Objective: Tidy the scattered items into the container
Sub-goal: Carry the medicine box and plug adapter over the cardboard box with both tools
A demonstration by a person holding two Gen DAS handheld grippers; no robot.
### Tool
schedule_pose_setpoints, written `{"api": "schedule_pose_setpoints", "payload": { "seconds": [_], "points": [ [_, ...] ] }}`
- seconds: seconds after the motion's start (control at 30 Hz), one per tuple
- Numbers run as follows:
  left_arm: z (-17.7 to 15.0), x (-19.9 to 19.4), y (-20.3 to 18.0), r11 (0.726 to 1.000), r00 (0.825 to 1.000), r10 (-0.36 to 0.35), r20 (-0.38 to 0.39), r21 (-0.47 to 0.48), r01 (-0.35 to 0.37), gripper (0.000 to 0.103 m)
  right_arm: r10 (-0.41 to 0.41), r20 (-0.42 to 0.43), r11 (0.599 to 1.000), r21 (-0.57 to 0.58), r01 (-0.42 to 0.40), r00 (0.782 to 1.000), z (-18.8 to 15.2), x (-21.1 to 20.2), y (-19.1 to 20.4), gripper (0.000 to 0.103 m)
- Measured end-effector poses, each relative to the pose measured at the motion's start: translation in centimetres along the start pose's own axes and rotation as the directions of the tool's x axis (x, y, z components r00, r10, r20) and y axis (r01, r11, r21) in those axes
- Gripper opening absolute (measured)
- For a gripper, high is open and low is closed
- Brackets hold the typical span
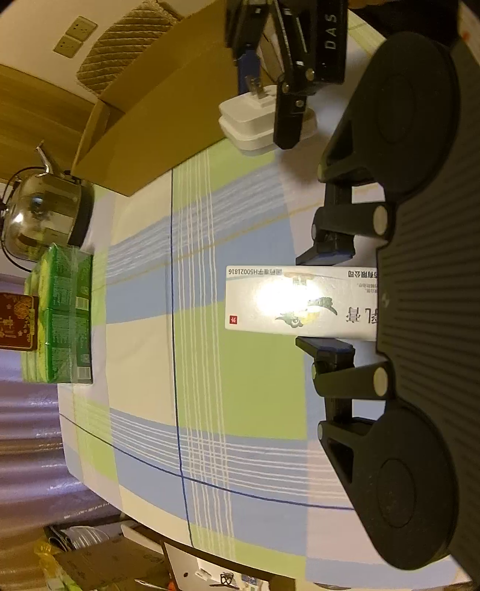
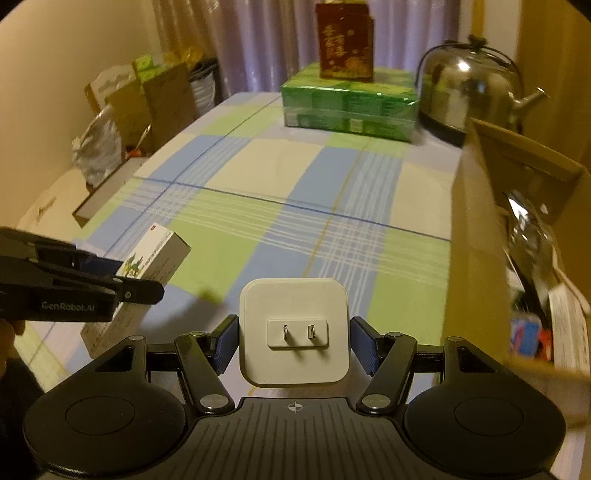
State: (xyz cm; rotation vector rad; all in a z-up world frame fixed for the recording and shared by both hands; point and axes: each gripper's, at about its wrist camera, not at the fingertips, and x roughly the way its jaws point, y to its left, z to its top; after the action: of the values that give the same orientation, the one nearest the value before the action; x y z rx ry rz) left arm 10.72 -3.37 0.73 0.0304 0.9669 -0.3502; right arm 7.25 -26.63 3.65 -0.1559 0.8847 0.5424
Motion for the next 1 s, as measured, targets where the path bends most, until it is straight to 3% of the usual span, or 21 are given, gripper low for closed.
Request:
{"api": "schedule_pose_setpoints", "payload": {
  "seconds": [0.43,1.0],
  "points": [
    [-2.1,-3.8,-5.8,1.0,0.997,-0.013,0.071,0.014,0.012,0.033,-0.061,0.104,0.994,0.102,0.05,0.993,-3.5,-7.0,-2.3,0.062],
    [-1.2,-4.2,-13.6,0.987,0.989,-0.118,0.094,0.118,0.107,0.033,-0.184,0.19,0.965,0.22,0.141,0.964,-5.2,-13.2,-7.6,0.062]
  ]
}}
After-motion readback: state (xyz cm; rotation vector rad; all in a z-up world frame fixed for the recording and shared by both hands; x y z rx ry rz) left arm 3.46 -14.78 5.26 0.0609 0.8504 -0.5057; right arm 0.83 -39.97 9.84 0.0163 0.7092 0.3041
